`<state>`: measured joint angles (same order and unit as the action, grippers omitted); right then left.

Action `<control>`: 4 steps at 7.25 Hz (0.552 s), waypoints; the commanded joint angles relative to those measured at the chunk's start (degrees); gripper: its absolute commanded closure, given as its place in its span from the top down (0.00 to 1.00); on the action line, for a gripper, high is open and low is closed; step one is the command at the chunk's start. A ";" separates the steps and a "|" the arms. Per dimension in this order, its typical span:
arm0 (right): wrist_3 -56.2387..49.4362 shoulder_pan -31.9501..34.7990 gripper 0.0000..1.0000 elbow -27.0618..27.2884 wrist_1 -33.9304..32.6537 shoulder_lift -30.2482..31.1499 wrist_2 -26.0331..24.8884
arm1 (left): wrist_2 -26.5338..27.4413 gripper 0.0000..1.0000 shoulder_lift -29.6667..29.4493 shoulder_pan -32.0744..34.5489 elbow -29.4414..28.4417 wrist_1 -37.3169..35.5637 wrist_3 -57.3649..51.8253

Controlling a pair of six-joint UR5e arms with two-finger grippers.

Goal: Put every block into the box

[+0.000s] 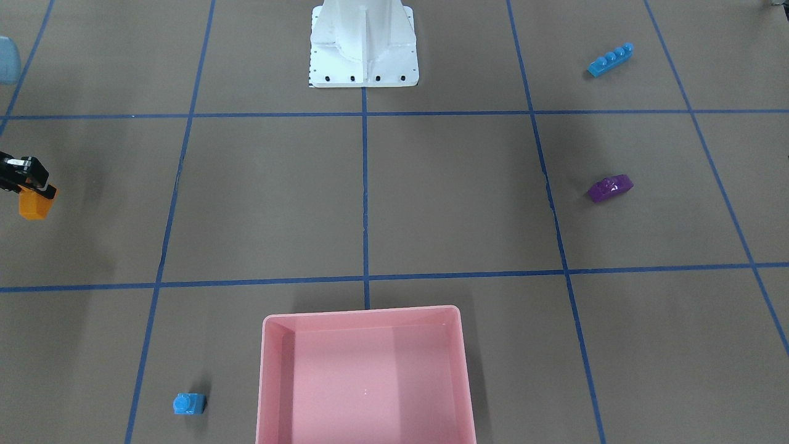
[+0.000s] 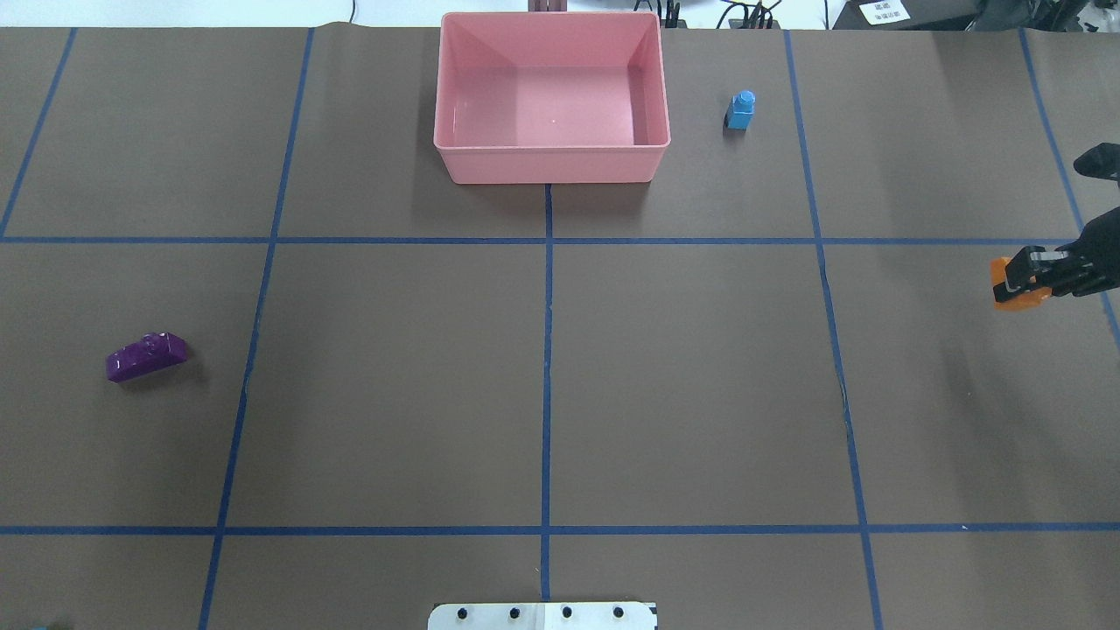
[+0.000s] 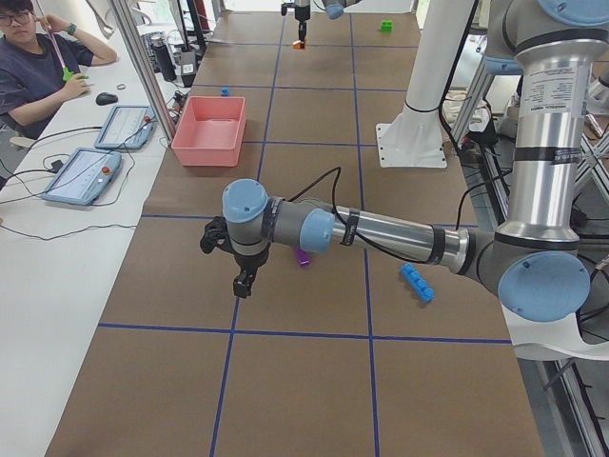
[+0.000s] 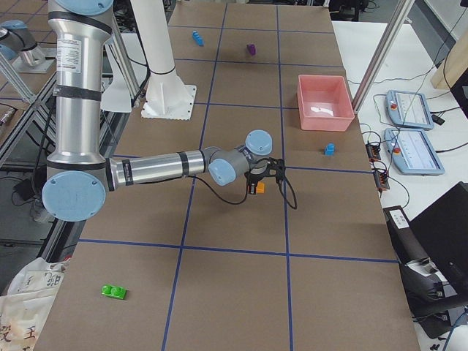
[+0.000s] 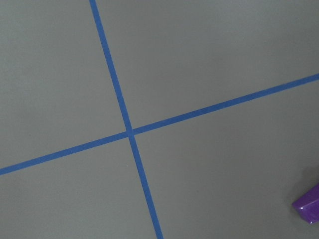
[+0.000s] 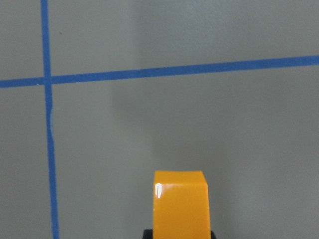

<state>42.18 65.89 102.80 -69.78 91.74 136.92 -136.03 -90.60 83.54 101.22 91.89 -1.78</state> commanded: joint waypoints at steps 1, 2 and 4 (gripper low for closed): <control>0.19 1.79 0.00 2.48 -15.46 -11.87 2.74 | 0.15 1.00 0.51 -7.04 2.14 4.74 9.47; 0.19 1.70 0.00 2.58 -23.04 -18.20 2.82 | 0.23 1.00 2.95 -9.16 2.48 12.36 13.17; 6.37 -2.76 0.00 0.48 -31.36 -29.38 2.21 | 1.20 1.00 6.57 -15.83 2.66 22.53 13.12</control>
<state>44.10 65.82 104.51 -96.27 69.32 139.48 -135.28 -85.84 71.52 103.64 109.32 10.65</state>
